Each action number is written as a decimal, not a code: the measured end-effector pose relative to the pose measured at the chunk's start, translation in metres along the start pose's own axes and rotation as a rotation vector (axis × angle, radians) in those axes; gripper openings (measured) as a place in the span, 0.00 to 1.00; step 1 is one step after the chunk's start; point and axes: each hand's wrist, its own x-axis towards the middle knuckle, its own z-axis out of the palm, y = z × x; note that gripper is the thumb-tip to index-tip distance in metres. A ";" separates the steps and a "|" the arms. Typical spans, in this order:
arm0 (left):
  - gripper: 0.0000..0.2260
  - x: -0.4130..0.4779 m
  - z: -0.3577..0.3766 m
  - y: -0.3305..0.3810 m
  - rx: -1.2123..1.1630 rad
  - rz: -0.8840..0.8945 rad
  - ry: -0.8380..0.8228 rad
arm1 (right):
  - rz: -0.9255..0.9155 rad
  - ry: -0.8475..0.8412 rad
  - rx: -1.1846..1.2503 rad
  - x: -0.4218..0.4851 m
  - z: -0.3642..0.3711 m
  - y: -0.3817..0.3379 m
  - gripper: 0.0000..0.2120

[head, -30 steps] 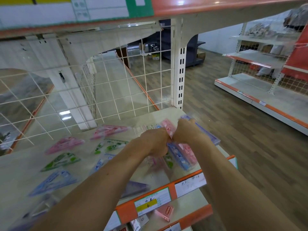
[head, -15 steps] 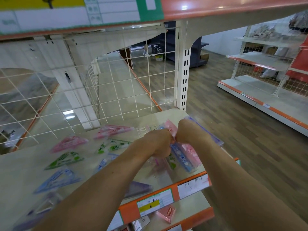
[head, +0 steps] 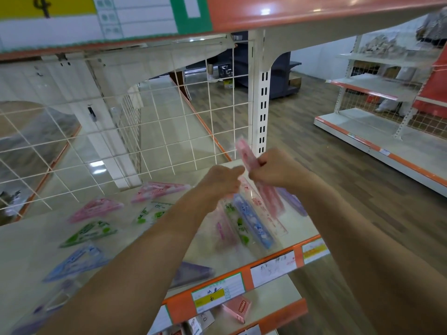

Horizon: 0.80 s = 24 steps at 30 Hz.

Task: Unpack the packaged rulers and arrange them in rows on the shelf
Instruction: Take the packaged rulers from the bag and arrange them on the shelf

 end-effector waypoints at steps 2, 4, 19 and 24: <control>0.10 -0.001 0.005 0.003 -0.551 -0.183 -0.134 | -0.045 -0.101 0.115 -0.006 0.002 -0.013 0.07; 0.11 0.004 0.010 -0.002 -0.736 -0.214 -0.206 | -0.042 -0.186 0.153 -0.012 0.005 -0.018 0.09; 0.11 0.012 0.009 -0.024 -0.669 -0.376 -0.017 | 0.038 -0.115 -0.685 -0.019 0.037 0.009 0.12; 0.12 0.014 0.009 -0.026 -0.630 -0.370 0.001 | 0.056 -0.134 -0.669 -0.019 0.032 0.006 0.13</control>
